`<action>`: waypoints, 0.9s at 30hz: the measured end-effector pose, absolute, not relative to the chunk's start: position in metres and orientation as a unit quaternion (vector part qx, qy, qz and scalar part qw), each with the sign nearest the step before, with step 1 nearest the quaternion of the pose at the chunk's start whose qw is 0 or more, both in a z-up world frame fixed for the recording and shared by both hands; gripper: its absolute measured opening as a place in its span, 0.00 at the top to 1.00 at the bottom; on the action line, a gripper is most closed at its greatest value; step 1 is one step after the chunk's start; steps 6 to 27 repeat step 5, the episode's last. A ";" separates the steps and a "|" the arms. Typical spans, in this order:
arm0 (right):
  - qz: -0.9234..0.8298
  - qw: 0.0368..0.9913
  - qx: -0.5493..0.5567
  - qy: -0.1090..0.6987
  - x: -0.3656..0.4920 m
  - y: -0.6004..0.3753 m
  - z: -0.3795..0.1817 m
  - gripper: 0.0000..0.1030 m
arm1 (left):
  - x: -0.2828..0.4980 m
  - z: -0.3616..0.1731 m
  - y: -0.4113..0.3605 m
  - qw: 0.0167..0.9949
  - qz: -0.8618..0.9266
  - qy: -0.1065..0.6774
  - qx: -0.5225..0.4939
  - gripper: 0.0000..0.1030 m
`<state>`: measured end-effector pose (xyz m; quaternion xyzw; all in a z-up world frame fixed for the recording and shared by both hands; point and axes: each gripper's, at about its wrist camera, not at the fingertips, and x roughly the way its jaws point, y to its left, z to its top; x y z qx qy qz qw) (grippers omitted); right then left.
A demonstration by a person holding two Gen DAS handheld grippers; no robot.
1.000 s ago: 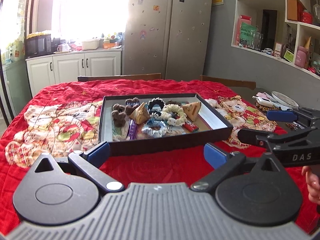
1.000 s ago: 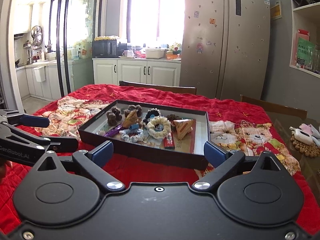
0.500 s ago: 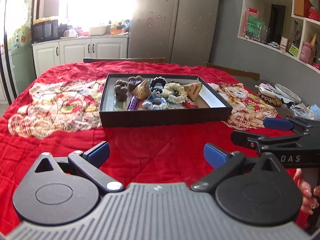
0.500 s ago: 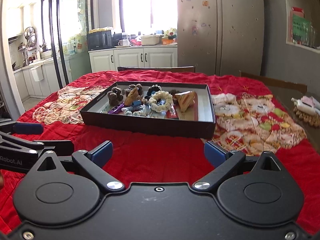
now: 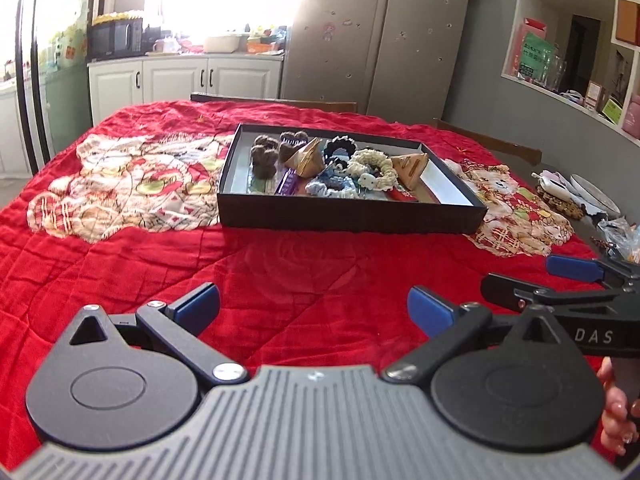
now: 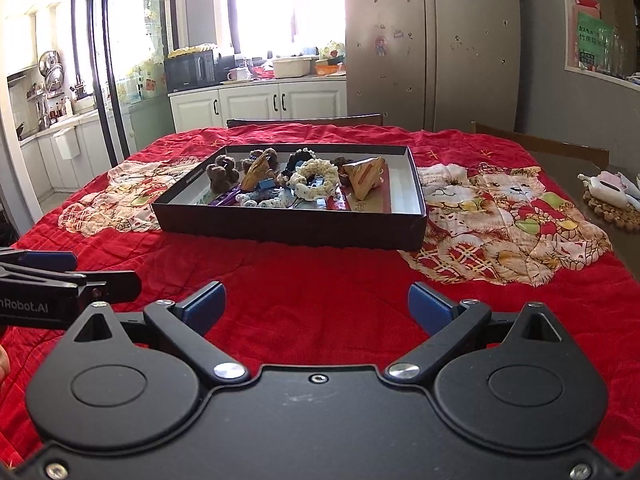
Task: Organize objects
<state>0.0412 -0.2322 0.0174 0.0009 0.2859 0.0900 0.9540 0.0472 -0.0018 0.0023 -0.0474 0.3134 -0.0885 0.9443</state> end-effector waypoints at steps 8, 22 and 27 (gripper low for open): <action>0.090 0.954 0.002 0.286 0.042 -0.232 0.016 0.05 | 0.049 -0.002 0.001 0.940 -0.090 0.322 -0.063 0.00; 0.090 0.954 0.002 0.286 0.042 -0.232 0.016 0.05 | 0.049 -0.002 0.001 0.940 -0.090 0.322 -0.063 0.00; 0.090 0.954 0.002 0.286 0.042 -0.232 0.016 0.05 | 0.049 -0.002 0.001 0.940 -0.090 0.322 -0.063 0.00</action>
